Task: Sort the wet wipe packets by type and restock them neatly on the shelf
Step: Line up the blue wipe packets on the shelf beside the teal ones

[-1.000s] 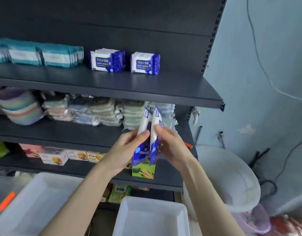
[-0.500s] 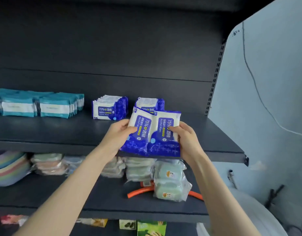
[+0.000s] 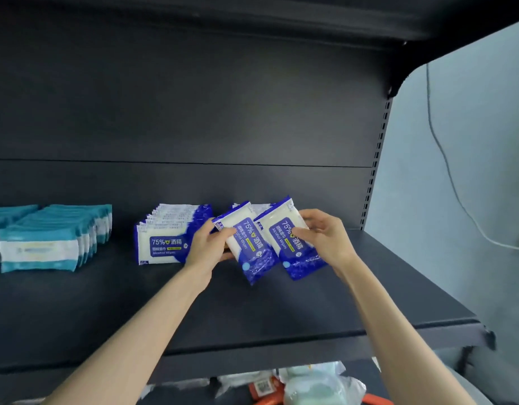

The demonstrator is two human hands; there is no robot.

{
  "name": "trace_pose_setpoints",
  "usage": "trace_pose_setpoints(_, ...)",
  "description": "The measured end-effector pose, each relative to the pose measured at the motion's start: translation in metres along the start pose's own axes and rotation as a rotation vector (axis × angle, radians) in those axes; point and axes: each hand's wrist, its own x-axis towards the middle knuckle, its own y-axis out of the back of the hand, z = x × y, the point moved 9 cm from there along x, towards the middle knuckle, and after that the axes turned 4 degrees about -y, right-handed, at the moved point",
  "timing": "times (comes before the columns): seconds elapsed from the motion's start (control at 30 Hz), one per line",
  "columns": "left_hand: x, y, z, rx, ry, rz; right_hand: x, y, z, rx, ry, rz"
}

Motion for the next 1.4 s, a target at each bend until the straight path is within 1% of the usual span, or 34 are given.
trace_pose_setpoints(0.1,0.01,0.001,-0.005,0.12,-0.023,0.01,0.015,0.002,-0.004,-0.148,0.026,0.007)
trace_pose_setpoints(0.23,0.025,-0.01,-0.026,0.143,0.034,-0.081,0.031,0.002,-0.008,-0.381,0.063,0.034)
trace_pose_setpoints(0.27,0.028,-0.012,-0.029,0.202,0.031,-0.097,0.034,-0.001,-0.007,-0.442,0.067,0.026)
trace_pose_setpoints(0.33,0.034,-0.011,-0.031,0.439,-0.019,-0.105,0.04,-0.008,-0.004,-0.547,0.069,0.001)
trace_pose_setpoints(0.4,0.035,-0.011,-0.027,0.664,-0.092,-0.098,0.043,-0.016,0.0,-0.595,0.07,-0.018)
trace_pose_setpoints(0.5,0.037,-0.013,-0.024,0.802,-0.163,-0.078,0.047,-0.023,0.004,-0.617,0.084,-0.036)
trace_pose_setpoints(0.67,0.041,-0.015,-0.026,0.835,-0.198,-0.053,0.057,-0.032,0.001,-0.649,0.139,-0.036)
trace_pose_setpoints(0.77,0.041,-0.018,-0.029,0.827,-0.181,-0.119,0.063,-0.042,0.002,-0.674,0.165,-0.059)
trace_pose_setpoints(0.83,0.04,-0.017,-0.032,0.834,-0.149,-0.165,0.065,-0.052,0.0,-0.736,0.209,-0.073)
trace_pose_setpoints(0.9,0.037,-0.015,-0.029,0.837,-0.155,-0.154,0.065,-0.062,-0.001,-0.795,0.252,-0.075)
trace_pose_setpoints(0.97,0.035,-0.014,-0.023,0.835,-0.185,-0.107,0.064,-0.068,-0.001,-0.844,0.299,-0.044)
trace_pose_setpoints(1.07,0.032,-0.019,-0.023,0.883,-0.211,-0.098,0.06,-0.066,0.003,-0.919,0.353,0.029)
trace_pose_setpoints(1.13,0.033,-0.022,-0.025,0.879,-0.217,-0.111,0.062,-0.058,0.013,-0.943,0.289,0.004)
trace_pose_setpoints(1.23,0.035,-0.022,-0.029,0.835,-0.186,-0.132,0.066,-0.052,0.038,-1.006,0.138,-0.158)
trace_pose_setpoints(1.27,0.036,-0.023,-0.031,0.831,-0.173,-0.143,0.066,-0.052,0.042,-1.0,0.116,-0.194)
trace_pose_setpoints(1.4,0.037,-0.024,-0.033,0.843,-0.16,-0.153,0.064,-0.054,0.041,-1.014,0.139,-0.189)
